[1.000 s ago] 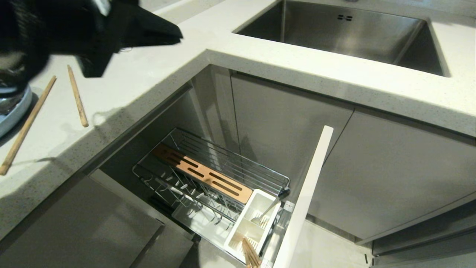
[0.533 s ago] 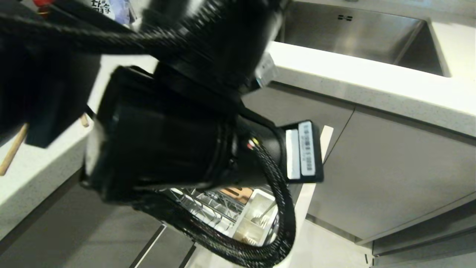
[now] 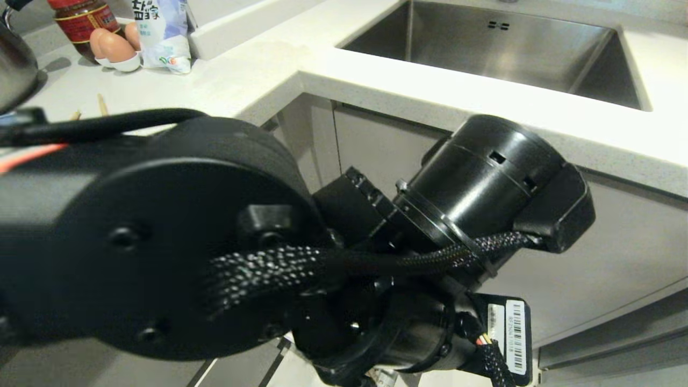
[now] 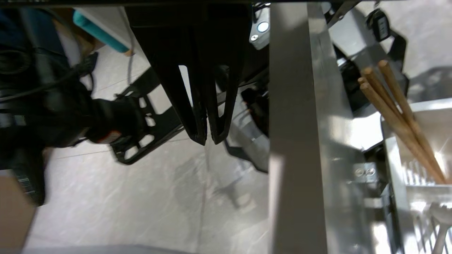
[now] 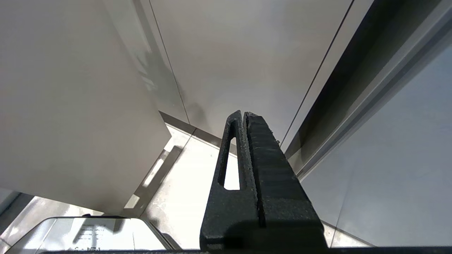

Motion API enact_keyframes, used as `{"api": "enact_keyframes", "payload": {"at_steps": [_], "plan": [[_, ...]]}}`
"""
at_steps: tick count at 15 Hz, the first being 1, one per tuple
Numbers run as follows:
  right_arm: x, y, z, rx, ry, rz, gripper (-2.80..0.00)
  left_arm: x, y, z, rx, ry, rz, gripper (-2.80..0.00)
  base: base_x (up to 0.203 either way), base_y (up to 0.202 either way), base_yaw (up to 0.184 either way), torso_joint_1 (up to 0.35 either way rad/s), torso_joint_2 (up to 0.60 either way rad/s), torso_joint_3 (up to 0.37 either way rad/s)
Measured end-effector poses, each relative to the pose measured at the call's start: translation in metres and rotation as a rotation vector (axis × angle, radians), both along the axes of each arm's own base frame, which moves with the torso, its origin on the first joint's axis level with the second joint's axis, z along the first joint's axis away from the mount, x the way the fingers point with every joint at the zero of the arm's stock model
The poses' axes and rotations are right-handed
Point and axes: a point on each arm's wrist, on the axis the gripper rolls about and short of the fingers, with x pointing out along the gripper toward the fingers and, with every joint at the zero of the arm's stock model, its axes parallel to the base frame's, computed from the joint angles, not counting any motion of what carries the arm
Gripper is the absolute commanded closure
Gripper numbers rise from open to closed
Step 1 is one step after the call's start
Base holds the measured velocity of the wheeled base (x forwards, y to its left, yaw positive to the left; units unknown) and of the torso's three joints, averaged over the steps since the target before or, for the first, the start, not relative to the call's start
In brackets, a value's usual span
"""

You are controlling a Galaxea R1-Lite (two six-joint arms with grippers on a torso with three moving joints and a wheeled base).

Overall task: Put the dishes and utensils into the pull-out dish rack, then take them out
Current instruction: Close the cupboard

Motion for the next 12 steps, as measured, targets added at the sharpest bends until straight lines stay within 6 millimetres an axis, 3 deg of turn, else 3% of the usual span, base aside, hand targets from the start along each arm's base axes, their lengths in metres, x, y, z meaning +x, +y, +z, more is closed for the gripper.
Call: {"api": "enact_keyframes", "payload": {"at_steps": [5, 12], "plan": [[0.0, 0.0, 0.0, 0.0, 0.0, 0.0, 0.0, 0.008, -0.007, -0.015, 0.072, -0.028, 0.026, 0.0, 0.0, 0.0, 0.0, 0.0, 0.0, 0.0], [0.0, 0.0, 0.0, 0.0, 0.0, 0.0, 0.0, 0.017, -0.001, -0.016, 0.175, -0.202, 0.167, 0.0, 0.0, 0.0, 0.0, 0.0, 0.0, 0.0]]}}
